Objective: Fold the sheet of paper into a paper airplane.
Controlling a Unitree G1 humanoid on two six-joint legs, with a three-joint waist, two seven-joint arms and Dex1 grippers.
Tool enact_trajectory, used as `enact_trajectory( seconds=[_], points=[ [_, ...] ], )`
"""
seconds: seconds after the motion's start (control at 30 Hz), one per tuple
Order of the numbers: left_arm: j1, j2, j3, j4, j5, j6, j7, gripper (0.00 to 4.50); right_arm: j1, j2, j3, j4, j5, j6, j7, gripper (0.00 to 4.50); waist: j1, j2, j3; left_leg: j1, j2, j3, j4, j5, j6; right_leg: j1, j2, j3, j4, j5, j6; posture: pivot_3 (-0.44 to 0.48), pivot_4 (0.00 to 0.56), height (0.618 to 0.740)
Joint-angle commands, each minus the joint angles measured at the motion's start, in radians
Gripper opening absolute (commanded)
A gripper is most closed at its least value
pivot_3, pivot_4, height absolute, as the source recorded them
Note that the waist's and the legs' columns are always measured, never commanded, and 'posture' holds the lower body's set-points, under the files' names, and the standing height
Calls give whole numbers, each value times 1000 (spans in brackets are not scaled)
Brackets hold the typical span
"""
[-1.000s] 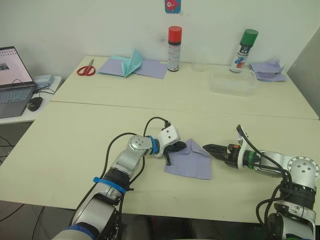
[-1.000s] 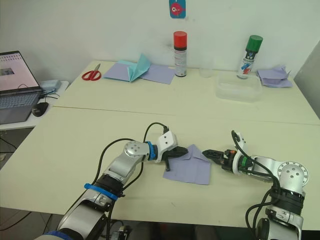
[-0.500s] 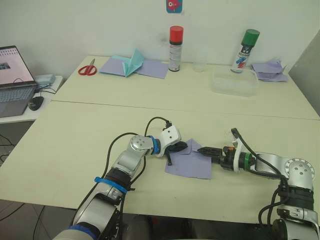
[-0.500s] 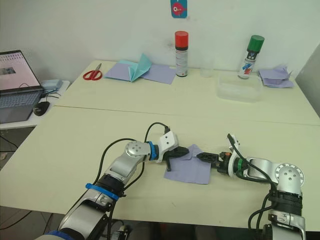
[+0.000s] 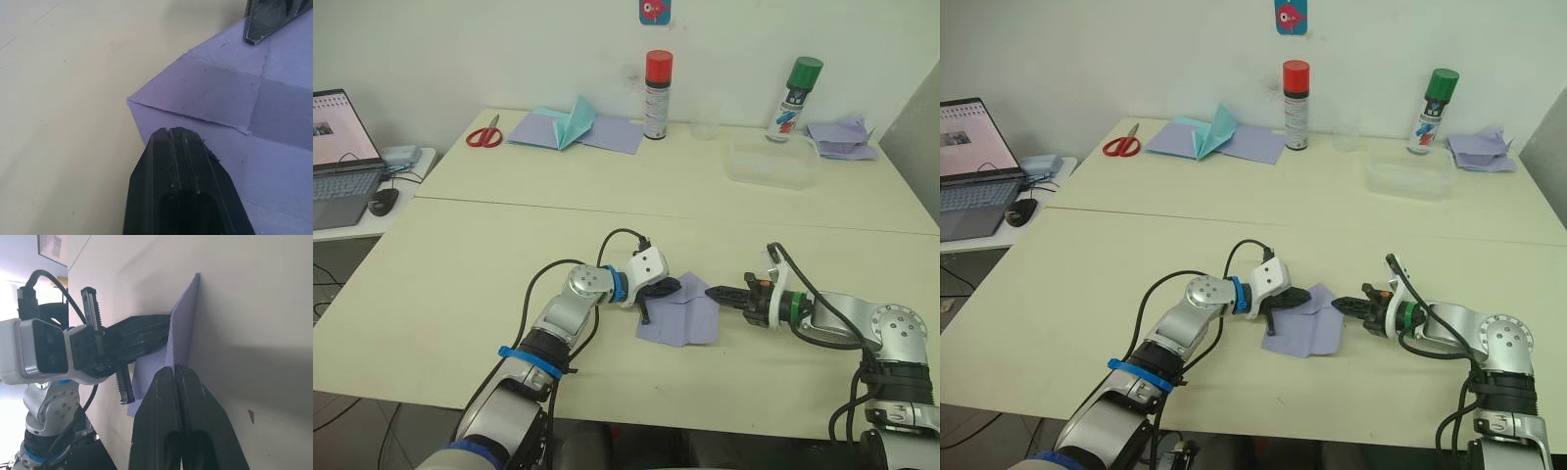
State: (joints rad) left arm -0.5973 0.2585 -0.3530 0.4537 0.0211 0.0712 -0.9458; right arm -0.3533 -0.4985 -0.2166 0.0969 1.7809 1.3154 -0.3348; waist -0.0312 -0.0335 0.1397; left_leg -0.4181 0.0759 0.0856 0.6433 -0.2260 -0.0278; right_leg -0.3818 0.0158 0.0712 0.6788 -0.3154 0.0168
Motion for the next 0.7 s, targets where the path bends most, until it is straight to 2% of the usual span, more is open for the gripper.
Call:
enact_trajectory(
  seconds=[0.03,0.2,0.43,0.7],
  points=[
    [15,1,-37,62,48,14,8,0,-33,-16,16,-33,40,-36,10,34,0,0,0,0,0,0,0,0,0,0,0,0,0,0,0,0,150,740],
    [16,-6,-27,55,29,20,-4,0,-54,35,73,-38,13,-83,9,34,0,0,0,0,0,0,0,0,0,0,0,0,0,0,0,0,150,740],
    [41,4,-30,-1,12,38,-36,0,-65,89,117,-18,-114,-108,65,34,-1,0,0,-1,0,0,0,0,0,-1,0,0,-1,0,0,0,150,740],
    [27,109,62,-98,-41,200,-43,0,-80,139,145,3,-332,-130,182,34,-16,0,0,-1,4,0,-3,0,0,-4,0,0,0,0,0,0,150,740]
  ],
)
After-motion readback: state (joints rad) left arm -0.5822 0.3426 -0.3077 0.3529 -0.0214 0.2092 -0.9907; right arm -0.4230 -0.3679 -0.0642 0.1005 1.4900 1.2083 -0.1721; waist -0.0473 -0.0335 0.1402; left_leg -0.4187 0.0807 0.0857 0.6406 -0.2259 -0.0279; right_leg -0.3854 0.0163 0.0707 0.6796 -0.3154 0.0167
